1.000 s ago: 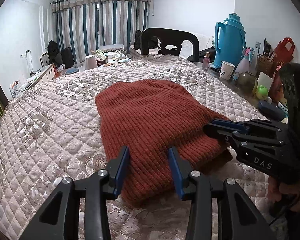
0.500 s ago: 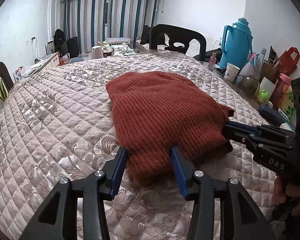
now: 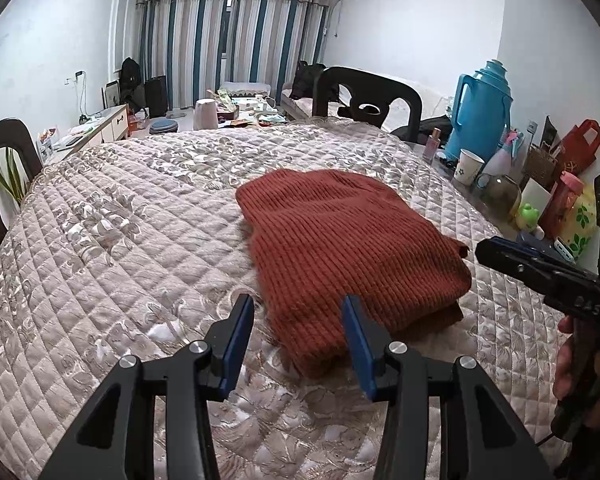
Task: Fold small clothes
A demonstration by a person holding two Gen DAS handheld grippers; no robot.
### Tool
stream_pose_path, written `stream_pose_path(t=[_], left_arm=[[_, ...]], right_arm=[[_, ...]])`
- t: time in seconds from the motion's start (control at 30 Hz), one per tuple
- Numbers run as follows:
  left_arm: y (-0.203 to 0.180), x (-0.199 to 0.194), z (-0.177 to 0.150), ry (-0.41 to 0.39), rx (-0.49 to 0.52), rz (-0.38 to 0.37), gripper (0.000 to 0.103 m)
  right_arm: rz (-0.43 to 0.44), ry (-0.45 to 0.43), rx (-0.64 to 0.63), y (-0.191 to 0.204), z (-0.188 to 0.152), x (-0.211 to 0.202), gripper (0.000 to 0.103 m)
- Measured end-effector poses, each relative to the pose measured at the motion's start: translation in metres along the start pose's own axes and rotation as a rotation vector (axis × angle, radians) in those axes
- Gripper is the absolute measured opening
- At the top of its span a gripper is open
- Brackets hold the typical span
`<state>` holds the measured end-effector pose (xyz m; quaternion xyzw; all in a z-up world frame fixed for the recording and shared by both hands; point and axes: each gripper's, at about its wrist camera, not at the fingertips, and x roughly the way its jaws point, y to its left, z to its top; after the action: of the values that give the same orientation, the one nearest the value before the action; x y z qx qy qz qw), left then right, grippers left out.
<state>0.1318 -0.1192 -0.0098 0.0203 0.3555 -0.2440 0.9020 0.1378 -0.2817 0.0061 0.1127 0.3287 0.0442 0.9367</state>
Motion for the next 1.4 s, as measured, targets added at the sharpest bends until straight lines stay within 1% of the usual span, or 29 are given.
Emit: stream_pose_path(t=[0.03,0.13,0.27,0.33,0.4,0.53,0.6,0.7,0.8,0.9,1.0,1.07,1.13,1.2,1.23,1.3,1.4], left_arm=[[0.001,0.000,0.001,0.000,0.000,0.001,0.049],[0.004,0.002,0.006,0.000,0.000,-0.001,0.049],[0.014,0.009,0.016,-0.003,-0.039,-0.014,0.060],[0.020,0.015,0.022,0.000,-0.074,-0.020,0.061],[0.028,0.023,0.029,0.008,-0.116,-0.047,0.063],[0.036,0.045,0.036,0.038,-0.179,-0.096,0.064],[0.038,0.059,0.034,0.075,-0.207,-0.113,0.064],[0.040,0.075,0.026,0.121,-0.232,-0.169,0.065],[0.043,0.081,0.021,0.125,-0.272,-0.213,0.066],[0.044,0.086,0.019,0.145,-0.305,-0.256,0.066],[0.040,0.092,0.018,0.154,-0.302,-0.291,0.067],[0.039,0.096,0.019,0.159,-0.315,-0.302,0.066],[0.036,0.095,0.022,0.160,-0.304,-0.295,0.063],[0.031,0.089,0.025,0.151,-0.267,-0.274,0.054],[0.028,0.085,0.026,0.145,-0.245,-0.263,0.052],[0.026,0.075,0.029,0.134,-0.221,-0.252,0.047],[0.029,0.062,0.031,0.113,-0.207,-0.246,0.046]], right_arm=[[0.005,-0.005,0.008,-0.001,0.002,0.000,0.057],[0.020,0.003,0.028,-0.005,0.007,0.003,0.057],[0.056,0.020,0.057,-0.010,0.015,0.012,0.057],[0.076,0.026,0.070,-0.012,0.020,0.019,0.057],[0.088,0.036,0.081,-0.015,0.025,0.025,0.057],[0.119,0.073,0.114,-0.023,0.033,0.044,0.057],[0.118,0.111,0.131,-0.028,0.032,0.057,0.057],[0.117,0.189,0.164,-0.037,0.022,0.075,0.058],[0.194,0.206,0.251,-0.053,0.013,0.083,0.058],[0.241,0.220,0.317,-0.061,0.008,0.088,0.058],[0.263,0.220,0.319,-0.060,0.007,0.091,0.059],[0.288,0.222,0.325,-0.061,0.008,0.094,0.055],[0.326,0.221,0.357,-0.066,0.007,0.097,0.046],[0.350,0.210,0.371,-0.066,0.006,0.093,0.037],[0.346,0.200,0.361,-0.062,0.007,0.088,0.033],[0.356,0.185,0.350,-0.055,0.008,0.079,0.031],[0.379,0.158,0.333,-0.044,0.015,0.068,0.030]])
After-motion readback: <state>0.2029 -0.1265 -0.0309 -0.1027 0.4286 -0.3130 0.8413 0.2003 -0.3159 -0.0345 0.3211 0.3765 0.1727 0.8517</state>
